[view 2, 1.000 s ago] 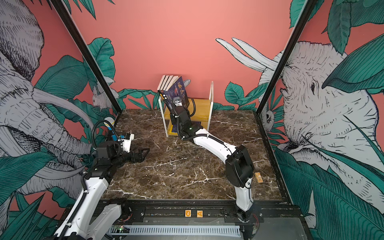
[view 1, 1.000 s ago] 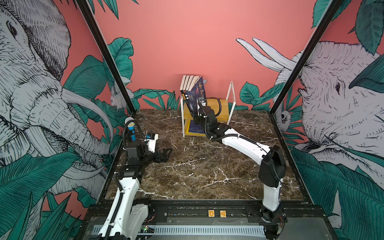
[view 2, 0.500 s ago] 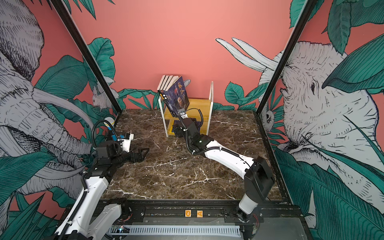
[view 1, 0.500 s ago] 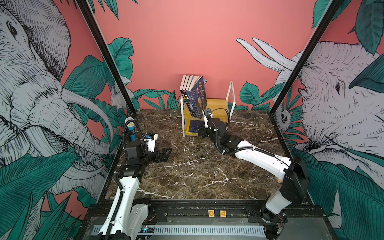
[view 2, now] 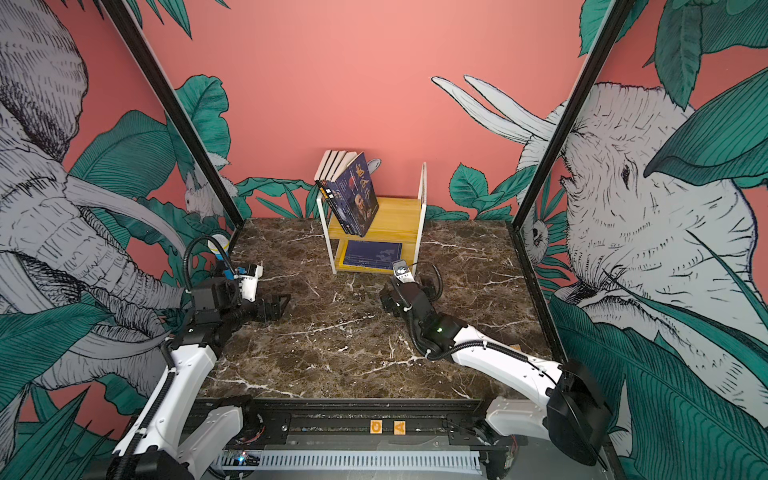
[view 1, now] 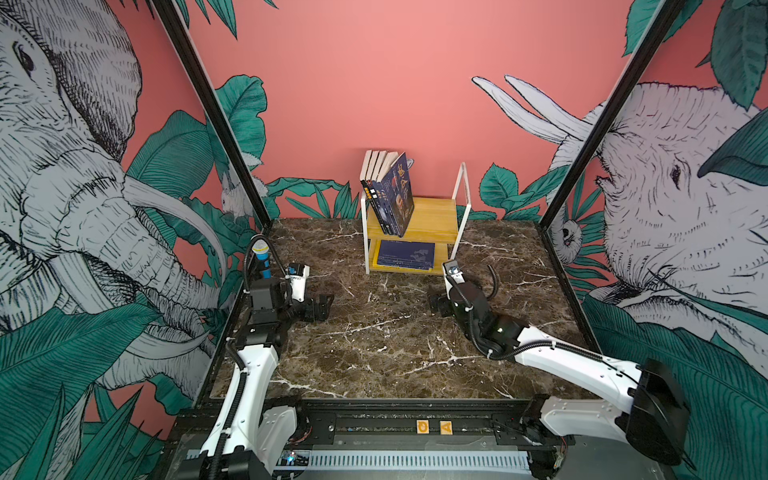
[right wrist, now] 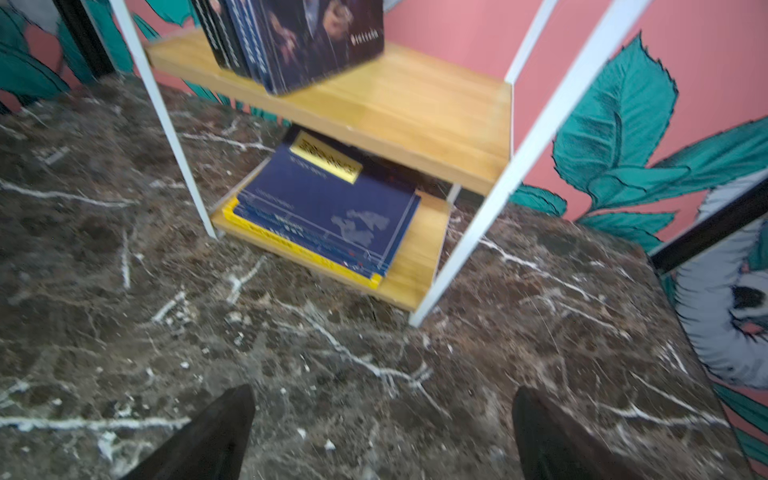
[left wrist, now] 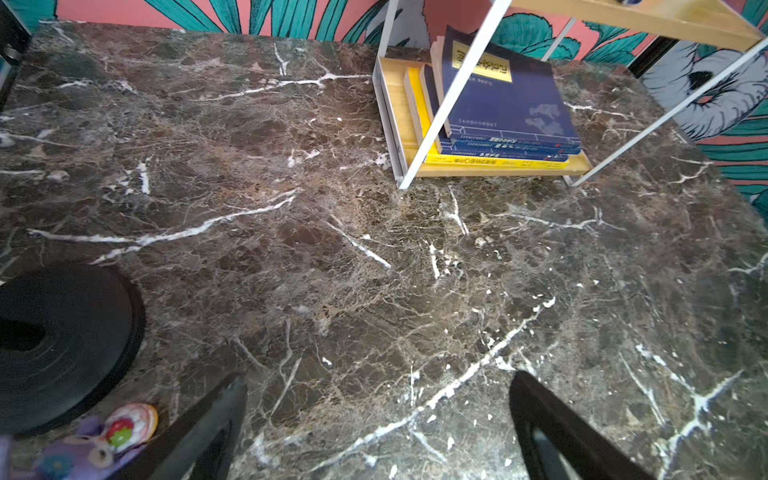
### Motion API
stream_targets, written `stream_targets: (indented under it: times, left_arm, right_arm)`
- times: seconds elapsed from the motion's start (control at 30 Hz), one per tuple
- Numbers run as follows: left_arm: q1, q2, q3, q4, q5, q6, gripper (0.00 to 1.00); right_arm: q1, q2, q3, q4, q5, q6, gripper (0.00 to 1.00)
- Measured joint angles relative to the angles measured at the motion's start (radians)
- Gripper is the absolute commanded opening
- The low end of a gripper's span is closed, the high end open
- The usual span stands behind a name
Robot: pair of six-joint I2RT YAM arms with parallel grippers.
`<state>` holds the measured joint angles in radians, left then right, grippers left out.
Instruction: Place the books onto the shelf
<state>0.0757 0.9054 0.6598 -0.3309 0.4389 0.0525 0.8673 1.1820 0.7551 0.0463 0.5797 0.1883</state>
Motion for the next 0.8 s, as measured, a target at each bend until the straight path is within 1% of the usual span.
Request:
stream_targets:
  times: [0.2,0.3,0.47,0.63,0.8]
  left_arm:
    - [0.000,0.039,-0.001,0.011,-0.016,0.033,0.99]
    - [0.000,0.056,-0.024,0.078,-0.024,0.061,1.00]
    - [0.000,0.120,-0.085,0.215,-0.043,0.085,0.99]
    - [0.004,0.189,-0.159,0.402,-0.032,0.106,1.00]
    - [0.005,0.265,-0.253,0.613,-0.025,0.133,1.00]
  right_arm:
    - [-0.030,-0.126,-0.145,-0.017,0.042,-0.018,0.99]
    - [-0.078,-0.192,-0.214,-0.023,0.039,-0.044,1.00]
    - [-0.217,-0.256,-0.276,-0.035,0.006,-0.096,1.00]
    - [-0.366,-0.284,-0.346,0.008,-0.029,-0.151,1.00]
    - [-0.486,-0.283,-0.420,0.137,-0.040,-0.194,1.00]
